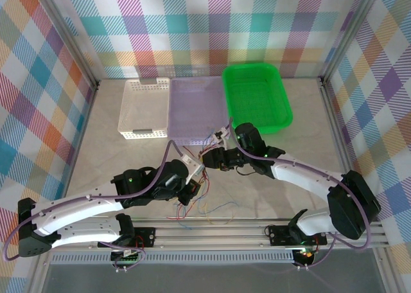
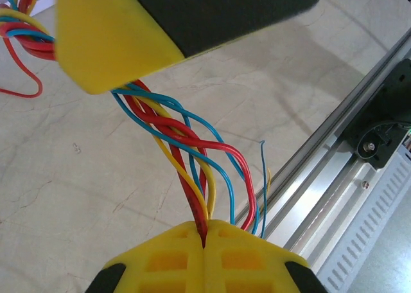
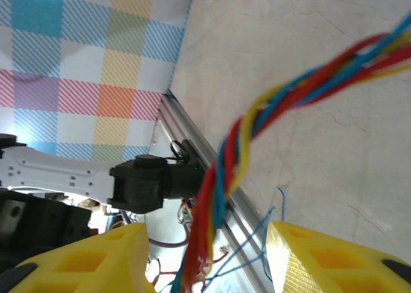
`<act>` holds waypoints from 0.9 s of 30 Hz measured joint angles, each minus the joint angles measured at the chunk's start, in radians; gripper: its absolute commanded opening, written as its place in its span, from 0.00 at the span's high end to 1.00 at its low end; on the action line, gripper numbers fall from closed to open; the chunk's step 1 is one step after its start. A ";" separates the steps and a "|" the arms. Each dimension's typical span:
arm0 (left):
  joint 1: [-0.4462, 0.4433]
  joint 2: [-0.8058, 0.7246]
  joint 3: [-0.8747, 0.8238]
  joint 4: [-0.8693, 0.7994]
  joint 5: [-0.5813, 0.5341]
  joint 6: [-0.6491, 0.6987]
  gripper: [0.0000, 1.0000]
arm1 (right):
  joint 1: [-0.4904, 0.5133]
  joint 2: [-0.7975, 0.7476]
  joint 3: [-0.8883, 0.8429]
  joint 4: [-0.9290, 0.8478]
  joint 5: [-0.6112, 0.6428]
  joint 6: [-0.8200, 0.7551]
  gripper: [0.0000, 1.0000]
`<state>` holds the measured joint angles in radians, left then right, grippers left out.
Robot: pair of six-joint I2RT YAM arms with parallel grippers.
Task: Untangle the cables
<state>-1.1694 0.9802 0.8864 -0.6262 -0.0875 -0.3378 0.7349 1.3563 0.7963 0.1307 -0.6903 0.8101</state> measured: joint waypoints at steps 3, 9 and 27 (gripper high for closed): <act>-0.002 0.002 0.000 0.000 0.002 0.009 1.00 | 0.010 0.013 0.002 0.062 -0.014 0.030 0.76; -0.002 0.000 0.001 0.000 0.001 0.016 1.00 | 0.013 0.019 0.002 0.128 -0.030 0.051 0.93; -0.006 -0.070 0.003 0.027 -0.085 0.034 1.00 | -0.023 -0.289 -0.037 -0.021 0.118 -0.033 1.00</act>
<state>-1.1759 0.9104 0.8890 -0.5995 -0.1730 -0.3038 0.7116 1.0672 0.7593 0.1097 -0.5724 0.7773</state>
